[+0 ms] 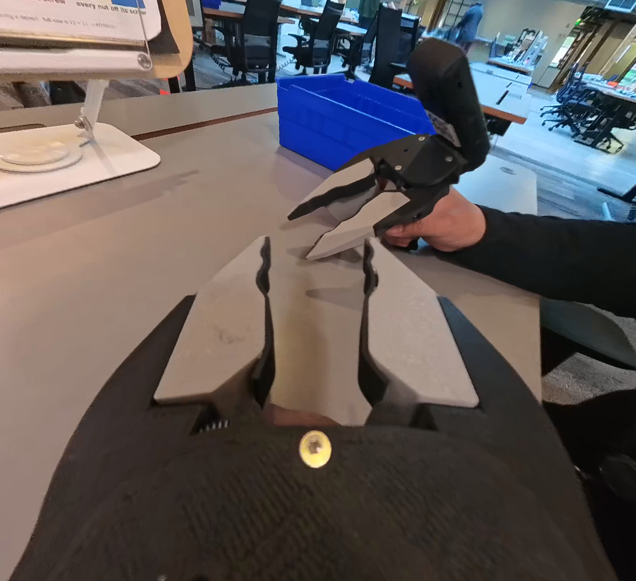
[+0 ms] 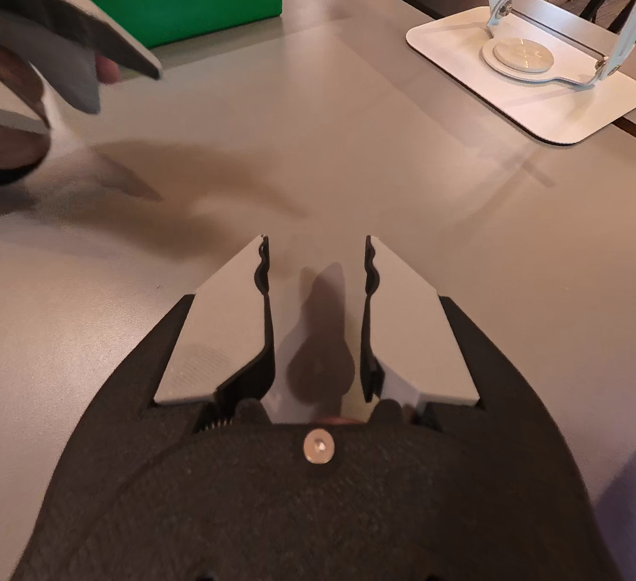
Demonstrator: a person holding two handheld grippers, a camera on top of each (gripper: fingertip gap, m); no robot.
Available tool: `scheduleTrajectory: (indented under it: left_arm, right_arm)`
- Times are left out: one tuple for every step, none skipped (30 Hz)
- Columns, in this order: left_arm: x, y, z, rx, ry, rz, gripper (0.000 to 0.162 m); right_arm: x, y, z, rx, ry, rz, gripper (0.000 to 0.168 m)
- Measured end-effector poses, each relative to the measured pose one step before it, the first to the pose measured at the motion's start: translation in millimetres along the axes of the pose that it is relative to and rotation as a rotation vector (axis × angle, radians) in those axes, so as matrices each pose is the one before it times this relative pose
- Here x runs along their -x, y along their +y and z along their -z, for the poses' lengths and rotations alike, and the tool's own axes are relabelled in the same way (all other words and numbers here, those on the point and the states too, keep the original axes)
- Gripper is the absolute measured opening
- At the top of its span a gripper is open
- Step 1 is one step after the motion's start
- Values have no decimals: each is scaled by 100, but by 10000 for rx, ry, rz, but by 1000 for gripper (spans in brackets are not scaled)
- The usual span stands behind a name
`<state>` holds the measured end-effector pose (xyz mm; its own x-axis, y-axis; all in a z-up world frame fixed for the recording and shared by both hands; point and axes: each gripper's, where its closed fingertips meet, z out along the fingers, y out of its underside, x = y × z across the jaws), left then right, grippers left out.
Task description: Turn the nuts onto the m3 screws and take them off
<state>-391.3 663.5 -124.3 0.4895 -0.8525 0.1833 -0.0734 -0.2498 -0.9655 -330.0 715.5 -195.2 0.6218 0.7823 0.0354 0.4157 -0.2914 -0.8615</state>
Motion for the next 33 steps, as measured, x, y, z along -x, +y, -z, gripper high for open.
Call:
scheduleTrajectory:
  left_arm:
    - [-126,-449,620,84,-18,-92,56]
    - [-146,-561,733,43,-22,-116,56]
    - [-88,-582,794,32,-60,-128,57]
    - [-11,-543,803,41,-96,-123,57]
    - [46,-447,797,47,-119,-101,57]
    - [46,-342,753,48,-122,-78,57]
    - [85,-237,700,50,-143,-54,57]
    - [153,-166,652,42,-181,-37,57]
    - [161,-155,630,29,-180,-37,57]
    - [238,-226,639,4,-208,-32,57]
    - [339,-305,653,-8,-232,-24,57]
    - [348,-323,658,31,-182,-2,57]
    - [412,-299,636,96,-141,55,57]
    - [553,-305,625,123,-161,68,57]
    - [733,-377,615,83,-223,9,57]
    - [944,-436,623,40,-305,-44,57]
    - [1113,-467,602,25,-356,-45,57]
    - [1059,-456,544,14,-285,-25,56]
    - [865,-426,475,13,-149,-5,57]
    - [800,-370,399,15,-112,14,56]
    - [870,-304,330,16,-164,4,56]
    - [865,-210,255,32,-187,-21,56]
    - [818,-97,164,49,-168,-19,56]
    - [753,-38,93,43,-137,2,56]
    - [620,8,32,25,-88,21,56]
    - [485,61,-12,19,-41,26,56]
    - [427,92,-54,13,-41,24,56]
    - [383,95,-66,-8,-53,23,56]
    - [324,67,-74,-39,-45,33,56]
    - [241,54,-54,-54,-15,37,56]
    - [222,75,-51,-55,-11,29,56]
    - [262,84,-13,-47,-39,13,56]
    - [321,101,-13,-41,-66,3,56]
  right_arm:
    - [68,25,-27,22,-2,43,53]
    - [66,17,-17,21,6,42,53]
    - [37,24,-22,18,9,36,53]
    - [75,17,-12,17,-9,29,53]
    - [59,18,-19,21,-12,15,53]
    - [46,26,-28,23,-7,13,53]
    - [42,20,-18,23,-2,19,53]
    - [11,26,-24,20,8,23,53]
    - [-5,13,-16,14,20,15,53]
    - [-15,14,-7,7,13,5,53]
    - [-2,1,0,1,3,-4,53]
    - [-19,3,2,0,0,-13,53]
    - [-10,-4,-6,-2,-1,-14,53]
    - [-4,-11,13,-8,-1,-9,53]
    - [-8,0,9,-6,-1,-5,53]
    - [-17,-1,-5,1,7,-2,53]
    - [1,2,1,2,6,6,53]
    - [11,-5,-3,-1,6,13,53]
    - [8,1,4,0,3,14,53]
    - [39,16,-10,13,-11,4,53]
    - [39,34,-11,20,-13,8,53]
    - [20,27,-19,18,1,18,53]
    - [14,19,-17,21,7,21,52]
    - [19,31,-21,24,2,24,52]
    - [40,22,-25,19,-2,24,52]
    - [18,29,-17,19,0,21,52]
    - [18,30,-25,25,1,19,52]
    - [27,38,-42,33,-9,12,53]
    - [14,42,-36,31,-10,4,53]
    - [15,37,-25,31,-12,-4,53]
    - [5,44,-43,36,-17,-13,53]
    - [5,48,-32,33,-22,-20,53]
    - [5,24,-17,22,-20,-23,54]
